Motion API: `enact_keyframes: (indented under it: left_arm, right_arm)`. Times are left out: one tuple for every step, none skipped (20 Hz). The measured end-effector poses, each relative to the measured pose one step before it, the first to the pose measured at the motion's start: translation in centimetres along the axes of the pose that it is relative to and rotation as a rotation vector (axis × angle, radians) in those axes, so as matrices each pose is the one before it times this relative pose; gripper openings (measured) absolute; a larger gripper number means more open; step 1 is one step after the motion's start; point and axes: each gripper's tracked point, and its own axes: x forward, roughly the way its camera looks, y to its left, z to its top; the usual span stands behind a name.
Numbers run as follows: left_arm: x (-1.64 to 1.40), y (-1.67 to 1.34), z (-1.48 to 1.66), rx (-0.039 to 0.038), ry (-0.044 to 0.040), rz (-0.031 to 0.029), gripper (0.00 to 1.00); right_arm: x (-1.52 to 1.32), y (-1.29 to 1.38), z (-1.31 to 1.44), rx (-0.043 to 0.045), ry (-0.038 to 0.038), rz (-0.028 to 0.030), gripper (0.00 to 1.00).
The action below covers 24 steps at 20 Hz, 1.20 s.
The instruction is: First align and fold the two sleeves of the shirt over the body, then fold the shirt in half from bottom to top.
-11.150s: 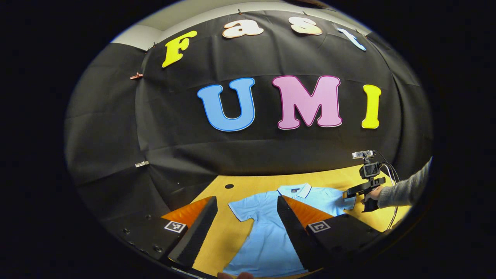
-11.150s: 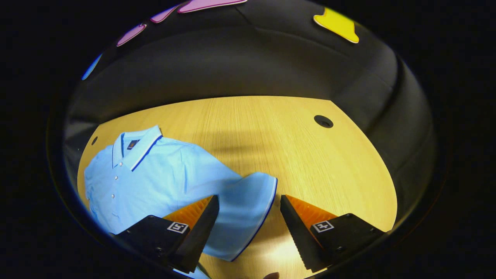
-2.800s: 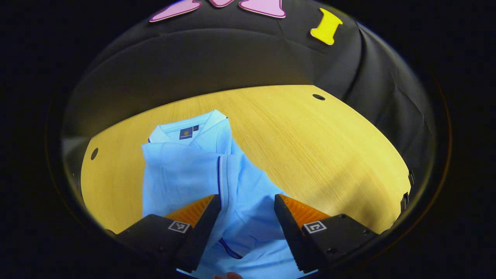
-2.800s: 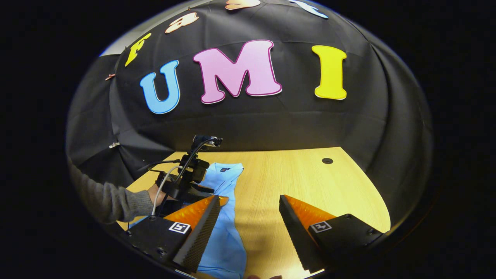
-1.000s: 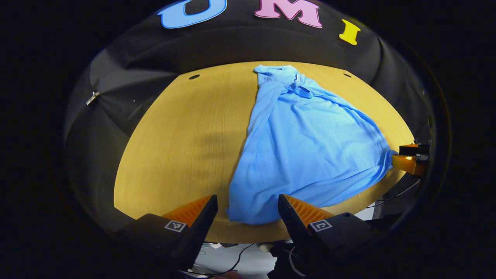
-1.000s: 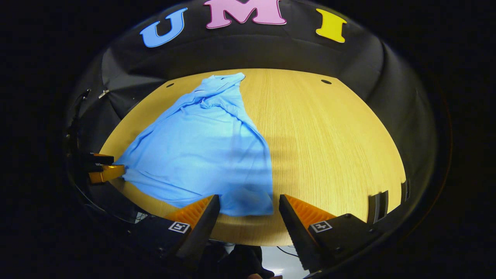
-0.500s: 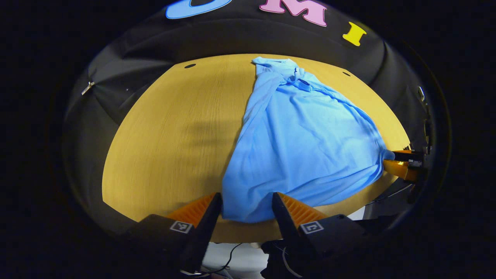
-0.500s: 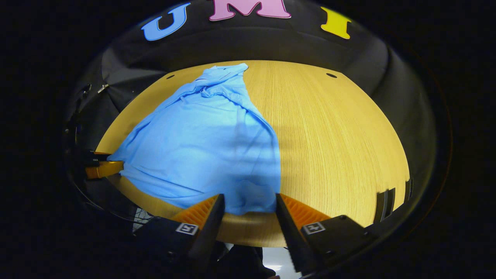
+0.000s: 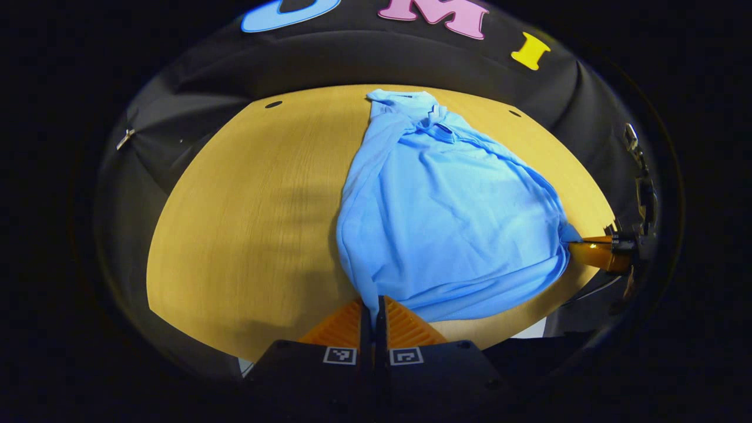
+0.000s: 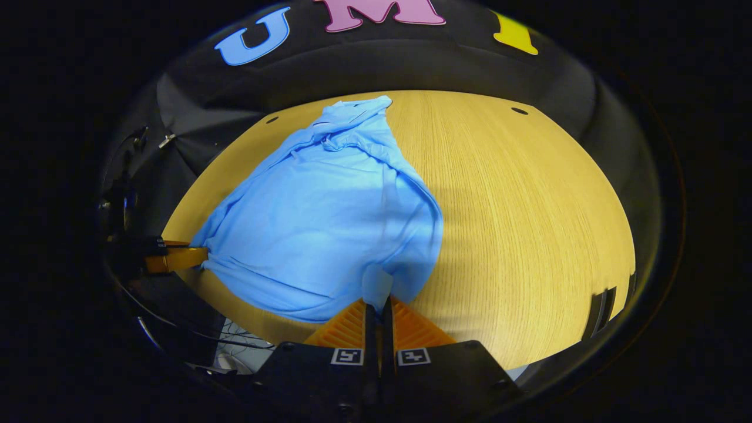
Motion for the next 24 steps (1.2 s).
enact_keyframes:
  left_arm:
    - [-0.183,0.114,0.396,-0.00191,-0.01133,-0.00010,0.06]
    - [-0.331,0.019,0.614,0.00500,-0.01722,0.00094,0.06]
    - [-0.407,-0.080,0.713,0.00483,-0.01701,-0.00269,0.10]
    - [-0.386,-0.143,0.927,0.00329,-0.01960,0.00139,0.06]
    - [-0.316,-0.104,1.196,0.00002,-0.02291,-0.00242,0.06]
    - [-0.204,-0.242,1.383,-0.00409,-0.02427,-0.00409,0.06]
    - [-0.118,-0.176,1.562,-0.00668,-0.02676,-0.00356,0.06]
    - [-0.007,-0.299,1.731,-0.00666,-0.02892,-0.00576,0.10]
    - [0.111,-0.139,1.876,-0.00339,-0.03379,-0.00016,0.06]
    - [0.049,-0.125,1.996,-0.00472,-0.03129,-0.00225,0.06]
    - [0.359,-0.140,1.944,-0.00479,-0.03151,-0.00089,0.06]
    - [0.660,-0.067,1.856,-0.00310,-0.03172,-0.00191,0.06]
    - [0.764,-0.041,1.642,-0.00369,-0.02921,-0.00256,0.06]
    - [0.633,0.065,1.622,-0.00267,-0.02771,0.00051,0.06]
    - [0.646,0.081,1.627,0.00000,-0.02615,0.00361,0.06]
    - [0.760,0.138,1.589,-0.00052,-0.02619,0.00374,0.06]
    - [1.143,0.138,1.350,0.00057,-0.02452,0.00418,0.06]
    - [0.982,0.149,1.420,-0.00020,-0.02492,0.00838,0.06]
    - [0.864,0.444,1.610,-0.00247,-0.02210,0.00617,0.06]
    - [1.157,0.207,1.379,-0.00516,-0.01653,0.00576,0.06]
    - [1.431,0.044,0.892,-0.00356,-0.01405,0.00445,0.06]
    - [1.177,0.075,1.058,-0.00308,-0.01304,0.00156,0.06]
    - [1.346,-0.008,0.999,0.00325,-0.01486,0.00295,0.06]
    - [1.272,0.063,0.932,0.01148,-0.01178,0.00630,0.06]
  right_arm:
    - [-0.429,-0.029,0.754,0.00004,-0.02295,-0.00116,0.06]
    - [-0.406,-0.005,0.892,-0.00269,-0.02393,-0.00289,0.06]
    - [-0.339,-0.072,1.024,-0.00388,-0.02447,-0.00349,0.06]
    - [-0.258,0.085,1.172,0.00249,-0.02311,0.00127,0.06]
    - [-0.145,-0.007,1.374,0.00883,-0.02681,0.00157,0.06]
    - [0.023,0.134,1.333,0.00904,-0.02112,0.00549,0.06]
    - [0.143,0.053,1.515,0.00712,-0.02466,0.00526,0.06]
    - [0.040,0.098,1.674,0.00371,-0.02704,0.00342,0.06]
    - [0.190,0.130,1.558,-0.00018,-0.02337,0.00506,0.06]
    - [0.499,0.081,1.603,-0.00179,-0.02645,0.00474,0.06]
    - [0.489,-0.117,1.436,-0.00078,-0.02022,0.00099,0.06]
    - [0.378,-0.090,1.364,0.00193,-0.02495,0.00105,0.06]
    - [0.724,-0.144,1.515,0.00293,-0.02568,-0.00031,0.06]
    - [0.763,-0.136,1.353,0.00151,-0.02097,0.00060,0.06]
    - [0.782,-0.142,1.330,-0.00011,-0.02124,-0.00006,0.06]
    - [0.907,-0.190,1.354,0.00064,-0.02101,0.00039,0.06]
    - [1.027,-0.243,1.258,0.00234,-0.01977,0.00145,0.06]
    - [0.780,-0.090,1.401,0.00175,-0.01771,0.00226,0.06]
    - [1.130,-0.208,1.326,0.00390,-0.01586,0.00223,0.06]
    - [1.297,-0.306,1.172,0.00217,-0.01536,-0.00247,0.06]
    - [1.230,-0.207,1.055,0.00186,-0.01265,0.00035,0.06]
    - [1.178,-0.295,0.876,-0.00154,-0.00835,-0.00207,0.06]
    - [1.149,-0.241,0.789,-0.00098,-0.00456,-0.00031,0.06]
    - [1.107,-0.213,0.695,-0.00408,-0.00473,-0.00346,0.06]
